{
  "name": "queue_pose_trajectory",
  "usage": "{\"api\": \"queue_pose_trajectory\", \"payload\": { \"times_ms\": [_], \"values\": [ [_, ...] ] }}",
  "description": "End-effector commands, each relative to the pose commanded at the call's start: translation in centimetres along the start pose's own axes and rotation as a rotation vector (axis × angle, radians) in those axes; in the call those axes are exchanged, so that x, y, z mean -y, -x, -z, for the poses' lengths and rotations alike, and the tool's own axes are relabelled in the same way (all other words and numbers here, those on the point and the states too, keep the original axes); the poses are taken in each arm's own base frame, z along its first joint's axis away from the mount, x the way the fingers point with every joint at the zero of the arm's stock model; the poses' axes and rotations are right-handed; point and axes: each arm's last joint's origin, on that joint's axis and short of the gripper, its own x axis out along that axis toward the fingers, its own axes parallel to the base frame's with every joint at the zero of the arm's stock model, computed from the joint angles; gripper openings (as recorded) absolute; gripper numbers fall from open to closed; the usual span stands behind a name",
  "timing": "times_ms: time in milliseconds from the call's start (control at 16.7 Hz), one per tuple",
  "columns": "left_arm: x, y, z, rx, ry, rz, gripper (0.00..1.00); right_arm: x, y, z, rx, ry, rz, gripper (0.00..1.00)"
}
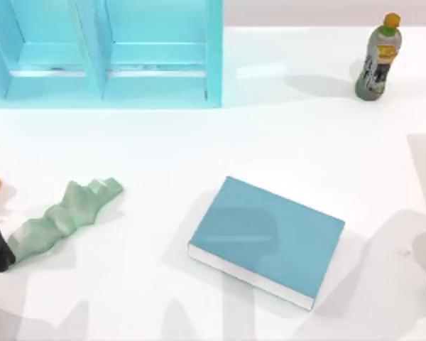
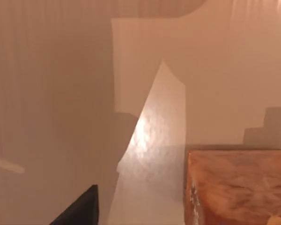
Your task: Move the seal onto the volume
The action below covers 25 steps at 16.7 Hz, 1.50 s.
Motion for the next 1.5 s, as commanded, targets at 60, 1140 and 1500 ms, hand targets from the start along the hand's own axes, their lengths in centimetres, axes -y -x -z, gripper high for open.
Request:
{"api": "queue_pose_trajectory", "payload": {
  "times_ms": [60,1140,1500],
  "values": [
    [0.00,0.00,0.00,0.000,0.000,0.000,1.00,0.00,0.00,0.00,0.000,0.000,0.000,1.00],
    [0.00,0.00,0.00,0.000,0.000,0.000,1.00,0.00,0.00,0.00,0.000,0.000,0.000,0.00],
    [0.00,0.00,0.00,0.000,0.000,0.000,1.00,0.02,0.17,0.01,0.003,-0.004,0.001,0.00]
  ]
}}
